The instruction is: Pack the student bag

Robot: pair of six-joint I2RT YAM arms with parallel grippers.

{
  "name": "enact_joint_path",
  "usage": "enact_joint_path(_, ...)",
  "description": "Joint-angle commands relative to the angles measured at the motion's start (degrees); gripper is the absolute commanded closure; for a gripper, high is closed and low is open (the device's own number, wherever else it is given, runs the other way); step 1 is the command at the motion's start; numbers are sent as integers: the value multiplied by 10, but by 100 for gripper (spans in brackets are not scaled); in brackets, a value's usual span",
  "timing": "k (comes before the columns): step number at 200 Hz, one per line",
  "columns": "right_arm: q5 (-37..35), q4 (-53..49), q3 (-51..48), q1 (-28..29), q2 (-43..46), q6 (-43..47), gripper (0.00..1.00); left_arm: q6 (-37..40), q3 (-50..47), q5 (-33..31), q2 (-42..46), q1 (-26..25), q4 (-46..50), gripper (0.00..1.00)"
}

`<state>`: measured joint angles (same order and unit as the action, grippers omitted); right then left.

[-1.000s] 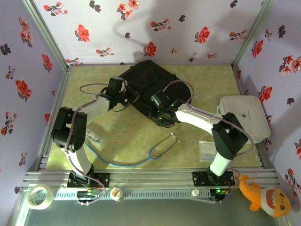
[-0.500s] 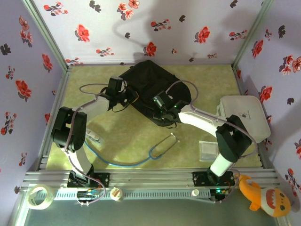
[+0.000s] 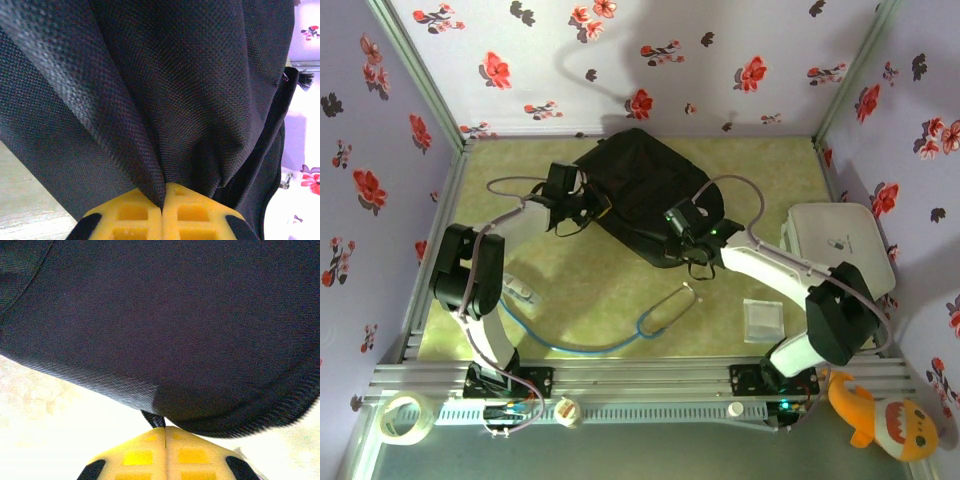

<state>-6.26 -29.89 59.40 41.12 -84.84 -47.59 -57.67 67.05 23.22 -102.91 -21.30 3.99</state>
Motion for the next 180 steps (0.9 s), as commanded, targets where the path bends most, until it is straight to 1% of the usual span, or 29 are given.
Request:
enact_joint_path(1, -49, -49, -7, -4, 35, 11, 100, 22, 26, -8, -3, 13, -3, 100)
enact_joint_path(24, -88, -75, -10, -5, 58, 1, 100, 24, 28, -8, -6, 14, 1, 100)
enact_joint_path(51, -118, -74, -27, -5, 89, -7, 100, 25, 27, -9, -8, 17, 0, 100)
enact_joint_path(60, -125, -82, -28, -6, 95, -12, 100, 24, 27, -8, -10, 19, 1, 100)
enact_joint_path(67, -151, -90, -29, -8, 97, -15, 100, 26, 27, -8, -11, 21, 3, 100)
enact_joint_path(85, -175, -111, -29, -16, 97, -26, 100, 27, 26, -8, -11, 25, 5, 100)
enact_joint_path(115, -192, -121, -30, -30, 90, -31, 100, 30, 27, -6, -15, 26, 6, 100)
enact_joint_path(134, -196, -118, -24, -33, 86, -20, 100, 31, 32, 6, -25, 30, 6, 100)
enact_joint_path(146, -211, -126, -19, -36, 85, -21, 100, 30, 35, 11, -33, 33, 8, 100)
enact_joint_path(180, -221, -126, -26, -64, 74, -19, 100, 30, 37, 15, -48, 40, 8, 100)
